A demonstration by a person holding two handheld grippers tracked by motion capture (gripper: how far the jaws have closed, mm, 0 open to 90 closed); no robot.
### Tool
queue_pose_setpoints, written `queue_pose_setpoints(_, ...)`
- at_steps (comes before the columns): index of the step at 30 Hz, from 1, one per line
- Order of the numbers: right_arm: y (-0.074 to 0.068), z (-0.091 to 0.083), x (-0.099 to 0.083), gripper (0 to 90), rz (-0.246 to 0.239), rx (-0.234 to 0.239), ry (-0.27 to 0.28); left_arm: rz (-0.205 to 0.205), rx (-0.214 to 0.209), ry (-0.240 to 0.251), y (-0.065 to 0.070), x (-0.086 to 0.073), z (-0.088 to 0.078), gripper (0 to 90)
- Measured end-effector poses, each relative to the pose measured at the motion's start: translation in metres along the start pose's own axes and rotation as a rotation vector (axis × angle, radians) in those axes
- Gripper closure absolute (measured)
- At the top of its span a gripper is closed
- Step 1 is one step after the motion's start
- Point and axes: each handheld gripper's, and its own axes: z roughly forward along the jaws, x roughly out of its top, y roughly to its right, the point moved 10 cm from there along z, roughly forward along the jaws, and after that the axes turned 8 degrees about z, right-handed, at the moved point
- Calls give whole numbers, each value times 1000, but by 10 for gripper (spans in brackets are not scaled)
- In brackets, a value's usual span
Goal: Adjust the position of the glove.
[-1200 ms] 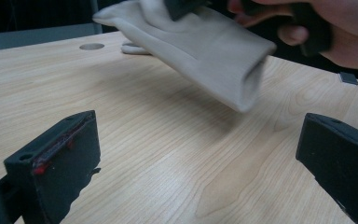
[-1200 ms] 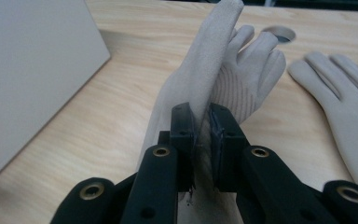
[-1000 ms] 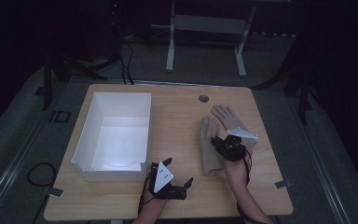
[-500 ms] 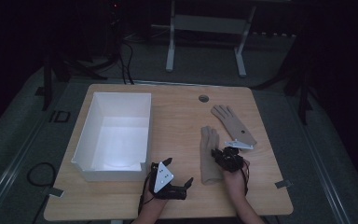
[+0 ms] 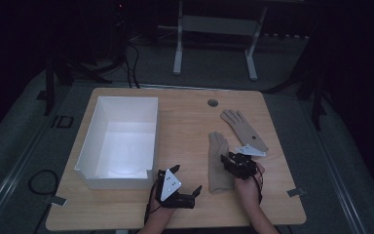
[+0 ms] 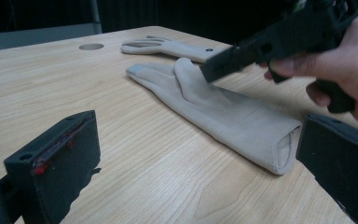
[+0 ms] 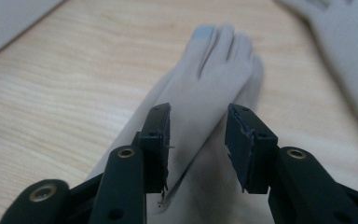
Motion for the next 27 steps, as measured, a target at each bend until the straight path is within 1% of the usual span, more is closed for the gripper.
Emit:
queue_pose_setpoints(2, 1, -4, 8, 586, -17, 22, 21, -2, 0, 0, 0, 0, 0, 1)
queue_pose_setpoints(4, 4, -6, 16, 582, -47, 33, 36, -2, 0, 0, 0, 0, 0, 1)
queue_pose_setpoints(5, 6, -7, 21, 582, -52, 35, 47, -2, -1, 1, 0, 0, 0, 1)
queue_pose_setpoints(7, 12, -9, 30, 594, -45, 55, 57, -2, -1, -1, 0, 0, 0, 1)
queue_pose_setpoints(8, 16, -11, 36, 600, -47, 56, 68, -2, -1, 0, 0, 0, 0, 1)
queue_pose_setpoints(10, 24, -13, 47, 600, -65, 67, 84, -2, -1, 0, 0, 0, 0, 1)
queue_pose_setpoints(11, 30, -14, 53, 601, -74, 57, 96, -3, -1, 1, 0, 0, 0, 1)
queue_pose_setpoints(13, 44, -15, 65, 601, -93, 39, 102, -4, -1, 1, 0, 0, 0, 1)
queue_pose_setpoints(14, 51, -17, 71, 601, -88, 29, 108, -5, -1, 1, 0, 0, 0, 1)
queue_pose_setpoints(15, 58, -17, 75, 601, -81, 30, 107, -5, -1, 1, 0, 0, 0, 1)
queue_pose_setpoints(17, 72, -17, 82, 601, -96, 6, 105, -6, -2, 1, 0, 0, 0, 1)
queue_pose_setpoints(18, 78, -15, 82, 601, -93, 9, 92, -6, -2, 1, 0, 0, 0, 1)
queue_pose_setpoints(20, 89, -11, 84, 601, -96, -9, 77, -5, -1, 1, 0, 0, 0, 1)
queue_pose_setpoints(23, 100, -4, 86, 584, -90, 2, 58, -4, 5, 1, -1, 0, 0, 1)
queue_pose_setpoints(25, 106, 3, 85, 573, -82, 19, 39, -5, 6, 1, -1, 0, 0, 1)
queue_pose_setpoints(27, 113, 10, 84, 564, -105, 11, 12, -6, 5, 2, -1, 0, 0, 1)
